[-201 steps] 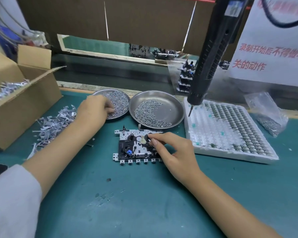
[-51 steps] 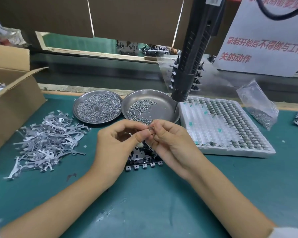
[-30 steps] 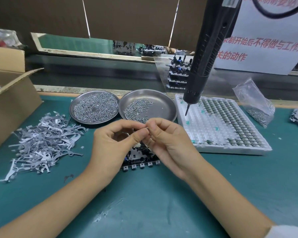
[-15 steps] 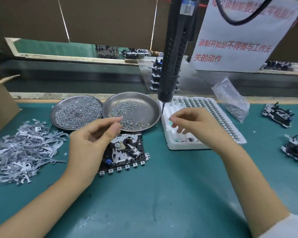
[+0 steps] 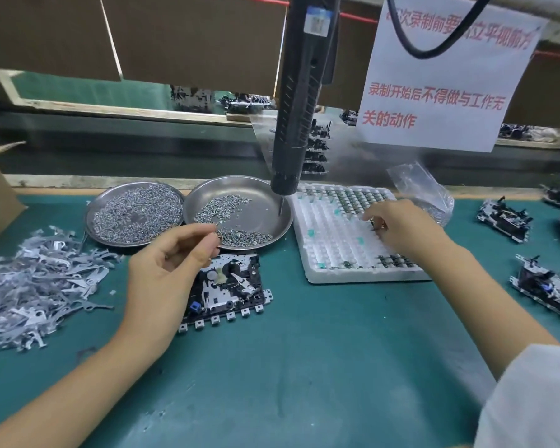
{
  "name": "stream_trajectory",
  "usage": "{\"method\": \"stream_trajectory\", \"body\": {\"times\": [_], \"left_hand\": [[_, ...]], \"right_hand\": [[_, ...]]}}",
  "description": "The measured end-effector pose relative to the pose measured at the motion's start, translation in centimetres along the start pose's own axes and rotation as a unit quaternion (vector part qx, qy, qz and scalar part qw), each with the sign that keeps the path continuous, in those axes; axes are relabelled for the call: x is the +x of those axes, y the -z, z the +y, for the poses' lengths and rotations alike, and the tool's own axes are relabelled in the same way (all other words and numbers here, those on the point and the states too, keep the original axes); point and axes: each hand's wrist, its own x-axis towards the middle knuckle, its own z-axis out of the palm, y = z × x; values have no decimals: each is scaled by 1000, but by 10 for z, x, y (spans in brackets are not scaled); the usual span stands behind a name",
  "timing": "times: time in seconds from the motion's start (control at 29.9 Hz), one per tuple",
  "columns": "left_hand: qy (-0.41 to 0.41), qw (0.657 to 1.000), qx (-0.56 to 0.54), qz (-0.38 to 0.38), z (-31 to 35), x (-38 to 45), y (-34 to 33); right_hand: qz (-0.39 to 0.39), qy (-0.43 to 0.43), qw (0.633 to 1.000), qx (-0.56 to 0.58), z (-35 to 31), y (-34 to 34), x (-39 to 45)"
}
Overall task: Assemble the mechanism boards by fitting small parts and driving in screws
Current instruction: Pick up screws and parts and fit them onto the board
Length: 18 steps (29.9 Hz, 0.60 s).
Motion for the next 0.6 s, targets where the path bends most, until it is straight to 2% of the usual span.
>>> {"method": "stream_trajectory", "body": {"times": [0.2,0.23,0.3,0.37,0.43,0.6], "left_hand": [[-1,1000,14,-2,2,-3,-2],[1,1000,15,-5,1,-3,-2],[4,1000,17,-11,0,-3,-2],[2,1000,22,-20,0,-4,-2],[-7,999,34,-29,1,-6,-4],[-34,996,60,-56,5,-9,-6]], "right_hand": [[44,19,998,-47,-6,10,-6],[54,20,998,-31,-9,16,-9],[43,16,994,99,-21,29,-18],[-31,23,957,286,-47,40,-33],[-98,53,896,429,-79,38,-44],[-119,65,769,625,-139,0,-50]]}}
